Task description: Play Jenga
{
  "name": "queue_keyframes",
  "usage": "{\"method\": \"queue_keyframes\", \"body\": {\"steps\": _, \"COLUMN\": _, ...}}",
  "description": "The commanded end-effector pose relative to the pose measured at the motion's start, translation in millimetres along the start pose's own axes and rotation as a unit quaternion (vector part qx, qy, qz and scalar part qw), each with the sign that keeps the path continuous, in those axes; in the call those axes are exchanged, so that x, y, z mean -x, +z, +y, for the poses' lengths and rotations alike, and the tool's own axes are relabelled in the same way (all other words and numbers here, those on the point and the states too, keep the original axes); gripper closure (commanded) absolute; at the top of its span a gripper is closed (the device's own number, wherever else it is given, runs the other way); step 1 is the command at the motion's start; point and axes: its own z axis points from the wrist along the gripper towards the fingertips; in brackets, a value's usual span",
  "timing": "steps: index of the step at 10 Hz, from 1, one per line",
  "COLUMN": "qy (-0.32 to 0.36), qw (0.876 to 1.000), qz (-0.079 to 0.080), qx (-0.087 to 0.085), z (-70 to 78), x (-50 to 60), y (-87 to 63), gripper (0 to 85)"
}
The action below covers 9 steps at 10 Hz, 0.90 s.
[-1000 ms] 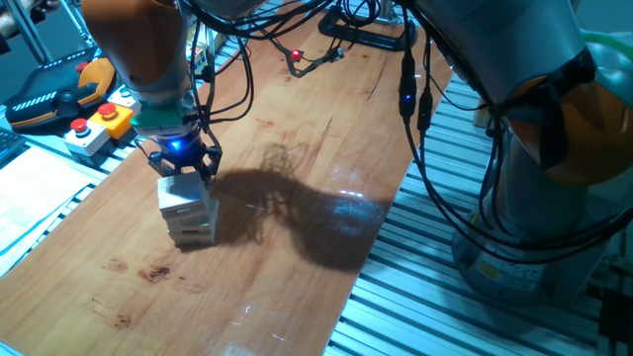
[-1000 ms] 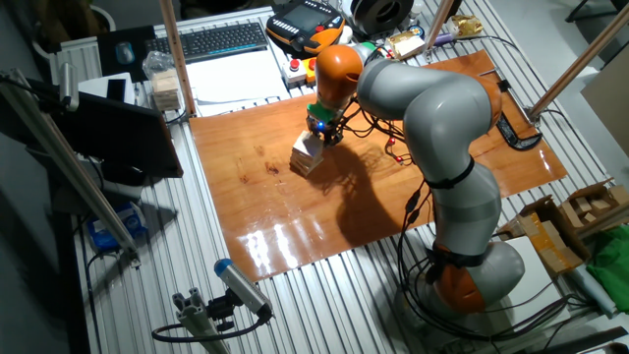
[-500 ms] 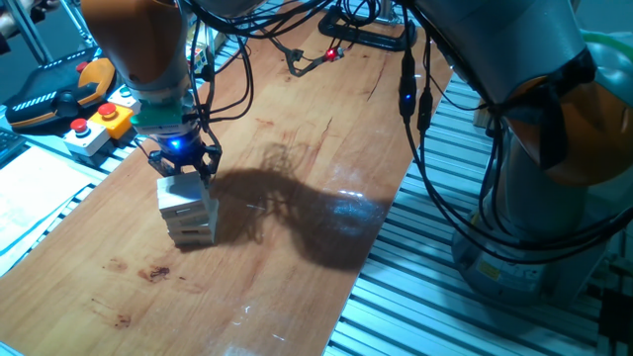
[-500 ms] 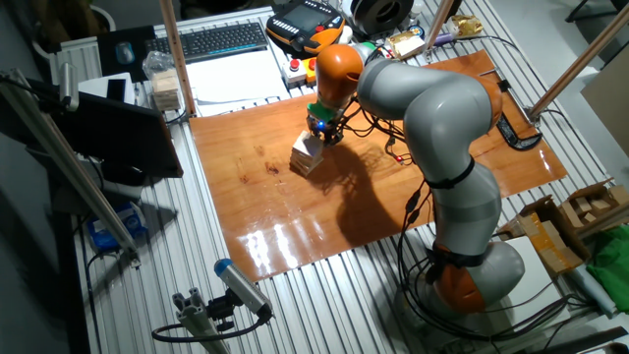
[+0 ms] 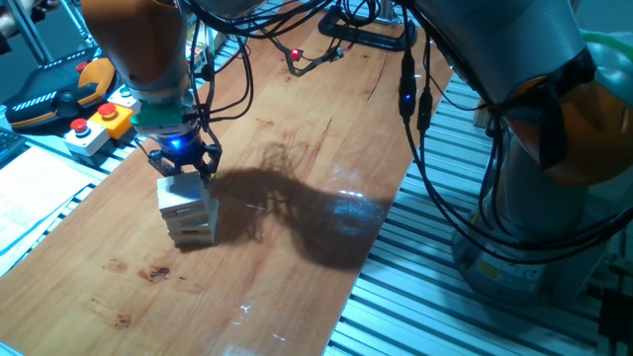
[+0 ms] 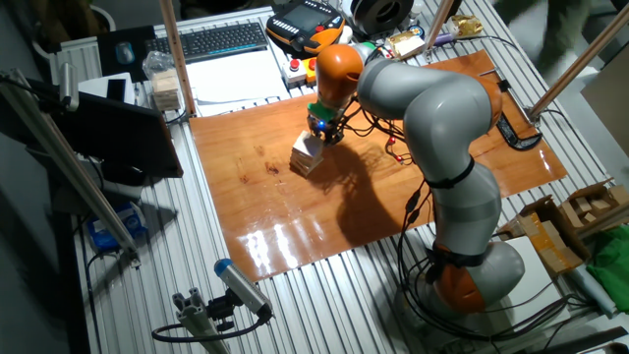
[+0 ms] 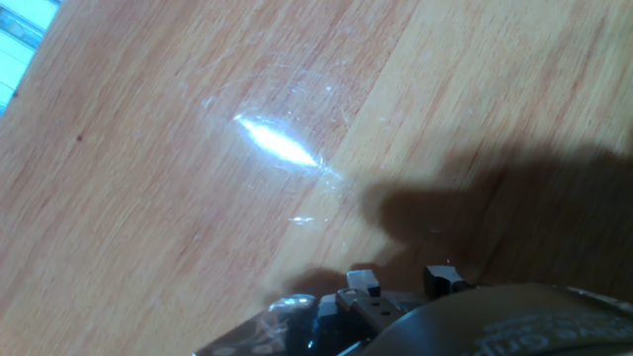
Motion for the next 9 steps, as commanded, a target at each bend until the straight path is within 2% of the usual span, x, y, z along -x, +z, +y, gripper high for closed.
{"method": "queue_keyframes", "body": {"steps": 1, "qy": 0.000, "qw": 1.000, "qz": 0.000, "qx": 0.000, "z": -0.3, "x": 0.6, "y": 0.3, "gripper": 84.0}}
{"method": "queue_keyframes", "body": {"steps": 9, "qy": 0.000, "qw": 1.000, "qz": -0.003, "qx": -0.001, "z": 0.1, "x": 3.7, "y": -0.2, "gripper": 84.0}}
